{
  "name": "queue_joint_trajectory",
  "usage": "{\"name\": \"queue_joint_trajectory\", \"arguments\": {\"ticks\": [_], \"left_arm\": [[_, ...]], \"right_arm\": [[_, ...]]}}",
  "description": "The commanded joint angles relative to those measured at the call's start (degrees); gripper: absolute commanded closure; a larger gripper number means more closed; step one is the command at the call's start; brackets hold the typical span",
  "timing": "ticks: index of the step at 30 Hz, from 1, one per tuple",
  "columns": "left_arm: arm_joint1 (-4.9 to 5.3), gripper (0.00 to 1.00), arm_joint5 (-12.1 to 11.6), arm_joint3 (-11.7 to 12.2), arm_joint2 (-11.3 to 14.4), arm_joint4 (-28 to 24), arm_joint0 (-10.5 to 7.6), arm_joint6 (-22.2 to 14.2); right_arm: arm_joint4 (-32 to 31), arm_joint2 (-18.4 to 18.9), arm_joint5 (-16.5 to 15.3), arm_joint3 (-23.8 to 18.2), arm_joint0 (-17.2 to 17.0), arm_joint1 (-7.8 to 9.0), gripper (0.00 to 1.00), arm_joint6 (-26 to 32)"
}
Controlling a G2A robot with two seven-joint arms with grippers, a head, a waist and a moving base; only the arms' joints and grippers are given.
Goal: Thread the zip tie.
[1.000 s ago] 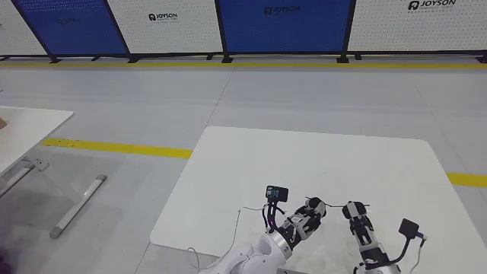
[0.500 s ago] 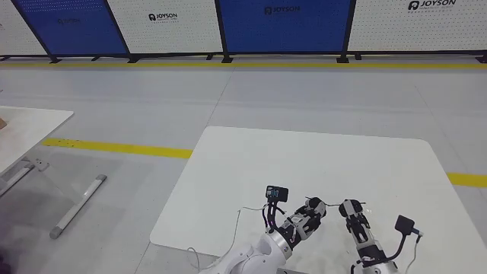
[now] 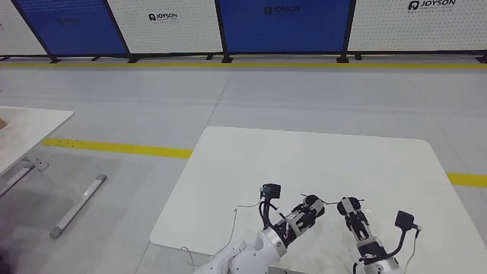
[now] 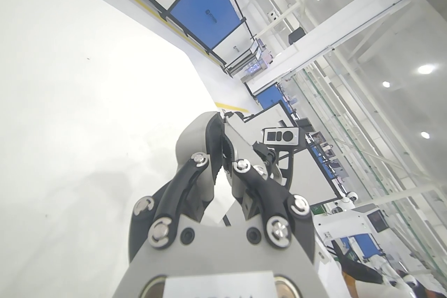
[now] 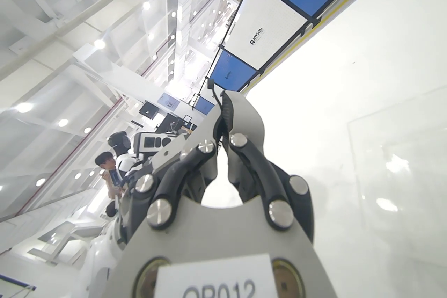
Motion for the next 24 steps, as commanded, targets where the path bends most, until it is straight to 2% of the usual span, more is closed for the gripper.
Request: {"name": "queue_joint_trajectory", "arguments": {"ticks": [1,11,21,24], "left_arm": [[-0.12,1.0,0.8,0.3,0.2,-0.3,-0.31,0.1],[-0.61,1.0,2.9,0.8,1.6,0.5,-1.61,1.0],[-0.77,1.0,4.0,1.6,1.4,-0.1,-1.88,1.4],[-0.81,1.0,4.3,1.6,1.4,-0.1,-1.87,1.6]], "right_arm": [[0.0,0.1,0.0,0.0,-0.1,0.01,1.0,0.0],[-1.0,0.5,1.5,-0.2,-0.3,-0.1,1.0,-0.4],[-1.3,0.0,2.4,0.5,0.4,-0.32,1.0,-0.4],[-1.4,0.0,2.5,0.6,0.4,-0.36,0.93,-0.4]]}}
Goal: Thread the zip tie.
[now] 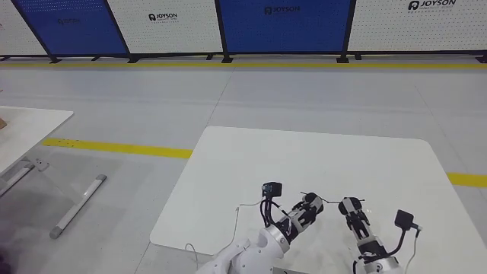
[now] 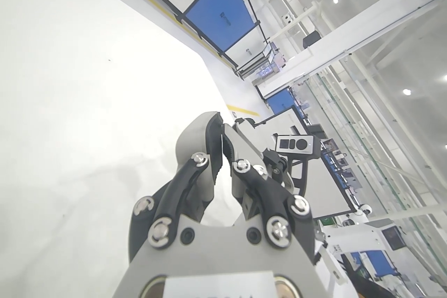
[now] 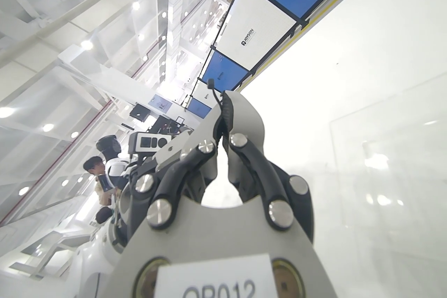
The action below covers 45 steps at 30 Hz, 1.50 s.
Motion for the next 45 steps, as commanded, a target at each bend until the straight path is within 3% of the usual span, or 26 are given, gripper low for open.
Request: {"name": "queue_joint_trajectory", "arguments": {"ticks": [1,21,27,31,38,45], "left_arm": [[-0.03,1.0,0.2,0.0,0.0,0.0,-0.01,0.0],[-0.37,1.0,1.4,0.4,0.4,1.1,-0.29,1.2],[-0.41,1.0,1.3,0.4,0.5,1.4,-0.28,1.1],[-0.43,1.0,1.3,0.3,0.5,1.5,-0.22,1.0],[-0.26,1.0,1.0,0.1,0.8,3.4,-0.26,-0.7],[-0.17,1.0,2.7,-0.8,1.1,6.8,0.22,0.2]], "right_arm": [[0.0,0.0,0.1,0.0,0.0,-0.03,0.92,0.0],[-1.7,-0.1,0.1,0.2,-0.1,-0.2,0.82,0.5],[-2.1,-0.2,0.1,0.1,-0.2,-0.24,0.86,0.7],[-2.2,-0.2,0.0,0.1,-0.2,-0.28,1.0,0.6],[-2.4,-0.2,-0.1,0.1,-0.3,-0.32,1.0,0.7],[-2.0,0.4,-0.6,0.0,-0.5,-0.25,1.0,1.5]]}}
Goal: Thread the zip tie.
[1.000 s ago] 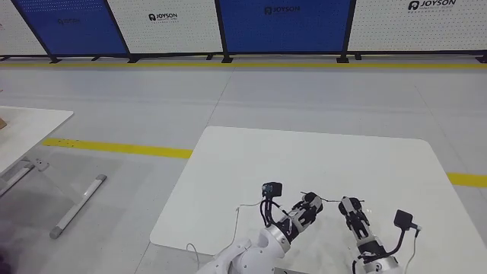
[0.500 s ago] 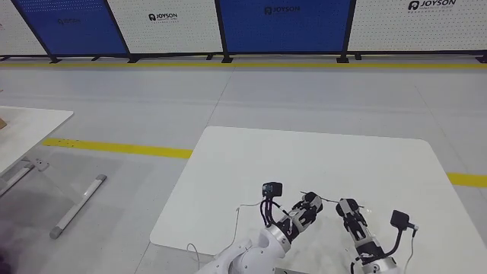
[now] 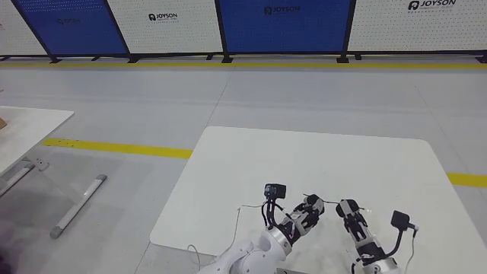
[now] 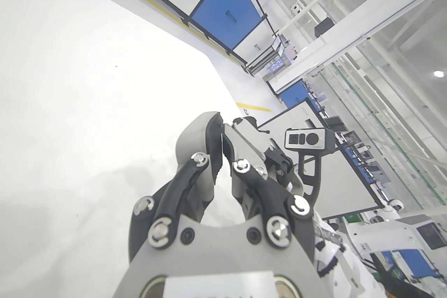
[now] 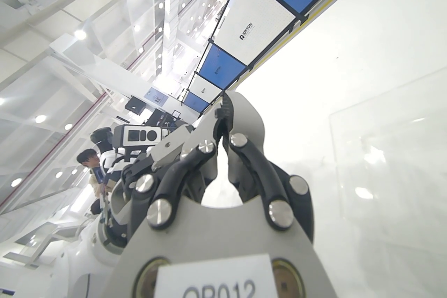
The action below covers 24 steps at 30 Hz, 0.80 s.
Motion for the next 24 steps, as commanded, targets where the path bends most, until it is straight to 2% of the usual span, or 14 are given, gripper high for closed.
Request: {"name": "queue_joint_trajectory", "arguments": {"ticks": [1,5,14,23,24], "left_arm": [[-0.02,1.0,0.3,-0.1,0.1,0.3,0.04,0.0],[-0.05,1.0,0.2,-0.3,0.1,0.4,0.22,0.3],[0.12,1.0,-1.8,-0.7,-0.1,-0.4,0.75,-1.1],[0.15,1.0,-0.7,-1.2,-0.2,1.0,1.09,0.2],[0.13,0.96,-0.6,-1.1,-0.1,1.1,1.1,0.4]], "right_arm": [[0.0,0.1,-0.1,0.0,0.0,0.01,1.0,0.1],[0.1,0.2,-0.4,0.1,-0.2,-0.01,1.0,-0.1],[0.1,0.0,-1.0,0.2,-0.1,-0.03,1.0,0.8],[0.8,0.2,-1.5,0.3,-0.2,-0.06,1.0,0.7],[0.8,0.2,-1.5,0.3,-0.3,-0.06,1.0,0.7]]}}
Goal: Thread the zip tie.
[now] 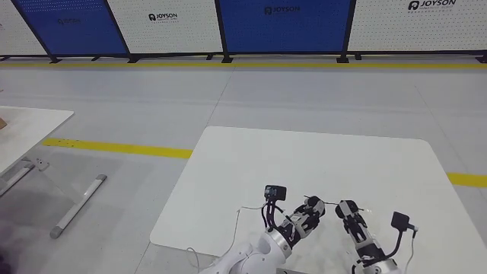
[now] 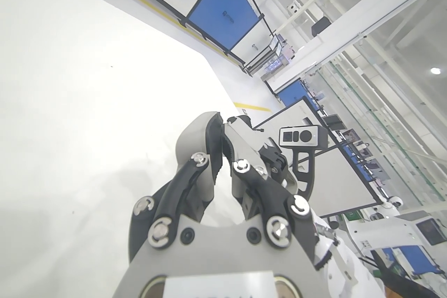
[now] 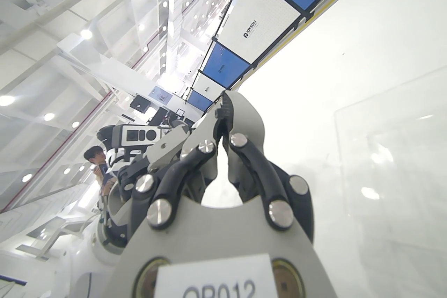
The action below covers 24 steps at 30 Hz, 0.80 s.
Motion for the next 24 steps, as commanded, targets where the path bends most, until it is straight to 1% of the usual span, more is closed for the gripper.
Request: {"name": "queue_joint_trajectory", "arguments": {"ticks": [1,2,5,10,13,17,24], "left_arm": [[-0.06,0.89,0.2,0.1,0.2,0.2,-0.02,0.4],[-0.1,0.84,0.3,0.1,0.3,0.3,-0.05,0.5],[-0.2,0.8,0.7,0.5,0.6,0.8,-0.25,0.7],[-0.29,0.81,1.3,0.6,0.9,1.3,-0.48,0.7],[-0.33,0.85,1.5,0.6,1.0,1.7,-0.48,0.9],[-0.39,0.86,2.0,0.6,1.1,2.1,-0.61,0.8],[-0.57,0.82,2.5,0.8,1.4,2.0,-1.12,0.4]], "right_arm": [[0.0,0.0,0.0,0.0,0.0,0.0,1.0,0.0],[0.0,0.1,0.0,0.0,0.0,-0.01,1.0,-0.1],[-0.1,0.1,0.0,0.0,-0.1,-0.03,1.0,-0.3],[-0.4,0.2,-0.1,-0.1,-0.3,-0.04,1.0,-0.7],[-0.5,0.2,-0.1,-0.2,-0.3,-0.06,1.0,-0.9],[-1.2,0.0,-0.1,-0.4,-0.5,-0.08,1.0,-1.0],[-2.3,-0.2,0.0,-0.9,-0.7,-0.12,1.0,-1.3]]}}
